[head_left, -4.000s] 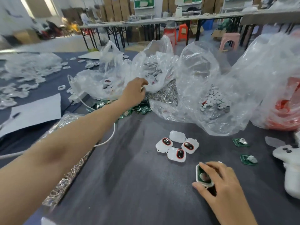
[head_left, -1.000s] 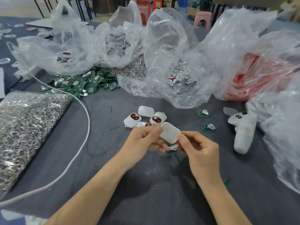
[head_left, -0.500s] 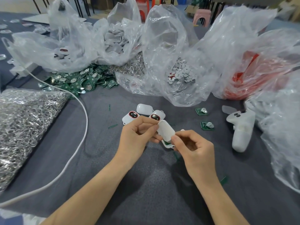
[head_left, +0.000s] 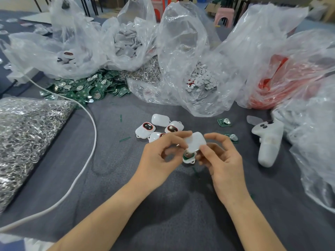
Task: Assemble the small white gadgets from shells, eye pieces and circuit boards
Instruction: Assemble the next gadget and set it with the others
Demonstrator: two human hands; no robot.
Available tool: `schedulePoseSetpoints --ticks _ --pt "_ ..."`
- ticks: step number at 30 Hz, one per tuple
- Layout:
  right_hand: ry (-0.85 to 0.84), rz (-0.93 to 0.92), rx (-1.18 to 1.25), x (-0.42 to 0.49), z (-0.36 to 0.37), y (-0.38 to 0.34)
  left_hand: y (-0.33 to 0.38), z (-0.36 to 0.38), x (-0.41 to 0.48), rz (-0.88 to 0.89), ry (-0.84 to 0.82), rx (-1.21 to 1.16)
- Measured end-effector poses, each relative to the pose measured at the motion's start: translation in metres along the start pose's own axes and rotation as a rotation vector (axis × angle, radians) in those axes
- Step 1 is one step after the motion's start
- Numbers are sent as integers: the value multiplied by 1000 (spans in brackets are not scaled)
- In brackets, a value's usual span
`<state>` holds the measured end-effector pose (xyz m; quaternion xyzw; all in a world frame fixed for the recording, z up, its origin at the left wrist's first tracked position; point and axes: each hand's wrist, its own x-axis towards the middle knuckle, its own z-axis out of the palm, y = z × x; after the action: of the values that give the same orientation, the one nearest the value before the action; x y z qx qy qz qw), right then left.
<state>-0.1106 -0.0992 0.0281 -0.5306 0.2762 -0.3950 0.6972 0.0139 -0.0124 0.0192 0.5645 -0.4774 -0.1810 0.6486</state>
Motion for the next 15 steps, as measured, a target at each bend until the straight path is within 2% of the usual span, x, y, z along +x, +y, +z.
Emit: schedulePoseSetpoints --ticks 2,5,8,11,15 --pt "28 -4 -9 2 -3 3 1 1 -1 27 22 105" --pt "202 -28 -111 6 -11 0 2 3 -2 31 52 502" --pt "343 -76 -515 12 -23 -2 1 10 -5 -12 -43 784" --pt "352 -84 -784 12 -28 -2 0 13 -4 -41 -129 782" --pt "331 -162 -938 11 -32 -1 -3 12 -4 -90 -198 650"
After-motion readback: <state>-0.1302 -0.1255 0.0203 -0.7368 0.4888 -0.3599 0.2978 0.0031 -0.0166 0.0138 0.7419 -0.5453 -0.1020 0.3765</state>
